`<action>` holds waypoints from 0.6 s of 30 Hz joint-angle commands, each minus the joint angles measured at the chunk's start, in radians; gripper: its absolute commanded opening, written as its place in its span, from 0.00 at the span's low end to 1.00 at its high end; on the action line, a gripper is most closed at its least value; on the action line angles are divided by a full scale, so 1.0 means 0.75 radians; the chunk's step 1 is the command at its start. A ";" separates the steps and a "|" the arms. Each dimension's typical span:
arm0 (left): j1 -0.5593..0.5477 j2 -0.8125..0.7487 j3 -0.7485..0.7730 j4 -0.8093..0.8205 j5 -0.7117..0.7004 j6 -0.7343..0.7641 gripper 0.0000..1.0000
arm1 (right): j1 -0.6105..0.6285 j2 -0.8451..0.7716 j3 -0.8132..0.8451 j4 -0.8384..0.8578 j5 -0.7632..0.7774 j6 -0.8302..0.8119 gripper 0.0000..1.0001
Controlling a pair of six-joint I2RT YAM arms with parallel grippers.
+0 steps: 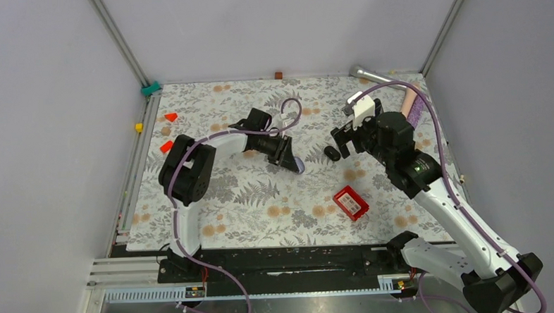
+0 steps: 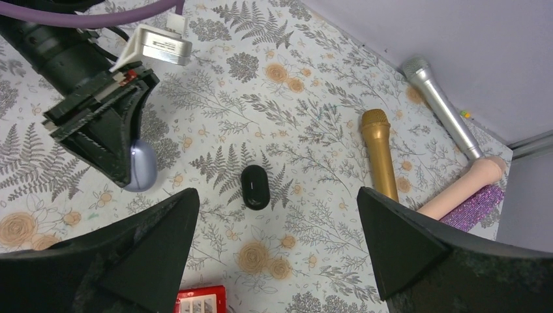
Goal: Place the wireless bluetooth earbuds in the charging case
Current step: Place the charging case with the earbuds at the center of the board.
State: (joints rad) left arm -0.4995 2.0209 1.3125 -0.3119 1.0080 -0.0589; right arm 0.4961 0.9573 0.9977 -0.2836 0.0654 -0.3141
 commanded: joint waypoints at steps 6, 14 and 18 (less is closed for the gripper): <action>-0.018 0.251 0.233 0.173 -0.144 -0.494 0.00 | -0.043 -0.050 -0.050 0.152 0.072 0.026 0.99; -0.038 0.312 0.254 0.194 -0.199 -0.624 0.09 | -0.051 -0.041 -0.074 0.168 0.031 0.048 0.99; -0.042 0.309 0.252 0.167 -0.224 -0.640 0.42 | -0.054 -0.044 -0.082 0.175 0.027 0.054 0.99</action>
State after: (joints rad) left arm -0.5236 2.2452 1.4731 -0.1890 0.8967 -0.5003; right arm 0.4637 0.9398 0.9432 -0.2100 0.0879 -0.2913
